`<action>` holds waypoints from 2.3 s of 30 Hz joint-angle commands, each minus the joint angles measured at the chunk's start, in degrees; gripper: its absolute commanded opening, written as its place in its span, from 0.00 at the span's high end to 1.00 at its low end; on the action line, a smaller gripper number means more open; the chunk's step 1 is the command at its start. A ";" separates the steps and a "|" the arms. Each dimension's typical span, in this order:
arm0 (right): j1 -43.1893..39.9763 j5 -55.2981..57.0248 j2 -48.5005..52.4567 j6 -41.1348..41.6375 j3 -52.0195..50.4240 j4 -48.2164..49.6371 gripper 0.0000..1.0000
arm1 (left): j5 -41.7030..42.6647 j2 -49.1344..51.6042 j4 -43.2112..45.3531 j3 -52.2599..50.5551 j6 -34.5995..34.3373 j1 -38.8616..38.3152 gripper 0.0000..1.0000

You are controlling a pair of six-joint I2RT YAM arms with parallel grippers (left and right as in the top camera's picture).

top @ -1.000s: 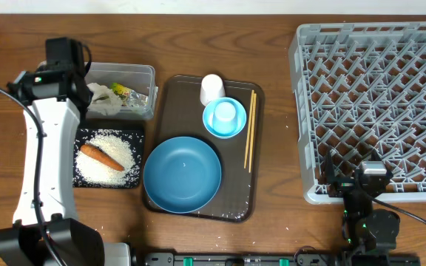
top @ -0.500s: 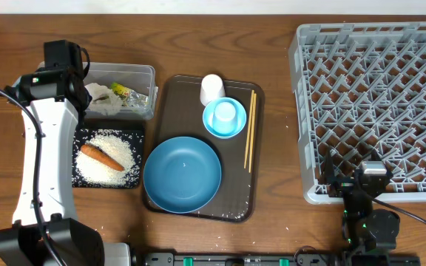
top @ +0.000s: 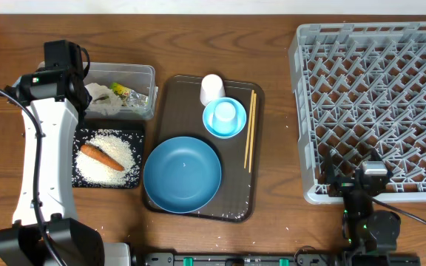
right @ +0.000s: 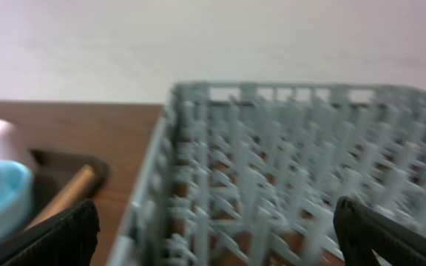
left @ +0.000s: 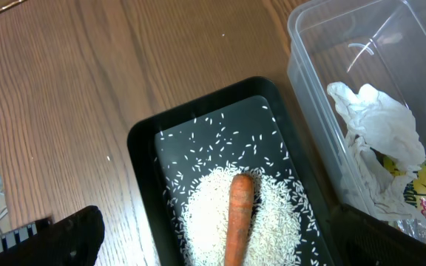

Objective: Sort waste into correct bins and load items into the dishwasher rack
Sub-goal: 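Raise the right gripper from rest and move it toward the brown tray, then grasp the small light-blue cup with the right gripper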

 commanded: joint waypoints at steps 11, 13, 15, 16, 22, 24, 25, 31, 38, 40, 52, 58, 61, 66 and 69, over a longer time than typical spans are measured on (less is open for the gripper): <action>-0.13 -50.69 -0.13 64.17 -0.07 7.48 0.01 | -1.73 0.17 -0.17 0.04 -0.50 0.04 0.01; -0.13 -48.46 -0.13 68.26 -0.07 11.65 0.01 | -1.73 0.17 -0.17 0.04 -0.50 0.04 0.01; -0.13 -48.89 -0.13 68.85 -0.02 20.46 0.01 | -1.73 0.17 -0.17 0.04 -0.50 0.04 0.01; -0.13 -48.87 -0.13 70.23 0.24 24.39 0.01 | -1.73 0.17 -0.17 0.04 -0.50 0.04 0.01; -0.15 -45.27 1.68 68.19 9.38 23.23 0.01 | -1.73 0.17 -0.17 0.04 -0.50 0.04 0.01; -0.20 -45.13 4.46 61.86 14.75 16.50 0.01 | -1.73 0.17 -0.17 0.04 -0.50 0.04 0.01; -0.20 -44.94 6.23 58.66 17.44 12.87 0.01 | -1.73 0.17 -0.17 0.04 -0.50 0.04 0.01; -0.07 -46.01 24.63 38.36 36.50 -4.83 0.01 | -1.73 0.17 -0.17 0.04 -0.50 0.04 0.01; 5.03 -43.52 49.22 16.17 60.30 -28.92 0.01 | -1.73 0.17 -0.17 0.04 -0.50 0.04 0.01; 9.35 -34.82 55.80 12.39 66.82 -37.16 0.01 | -1.70 0.17 -0.17 0.04 -0.50 0.04 0.01; 34.27 3.06 89.57 9.51 90.84 -55.45 0.01 | -1.73 0.17 -0.17 0.04 -0.50 0.04 0.01; 36.11 2.58 97.74 10.43 91.54 -46.62 0.01 | -1.73 0.17 -0.17 0.04 -0.50 0.04 0.02; 36.13 2.47 101.18 10.88 91.54 -43.89 0.01 | -1.73 0.17 -0.17 0.04 -0.50 0.04 0.01; 36.13 2.05 106.68 13.73 91.54 -41.64 0.01 | -1.73 0.17 -0.17 0.04 -0.50 0.04 0.01; 36.22 1.40 109.77 14.49 91.54 -40.81 0.01 | -1.70 0.17 -0.17 0.04 -0.50 0.04 0.01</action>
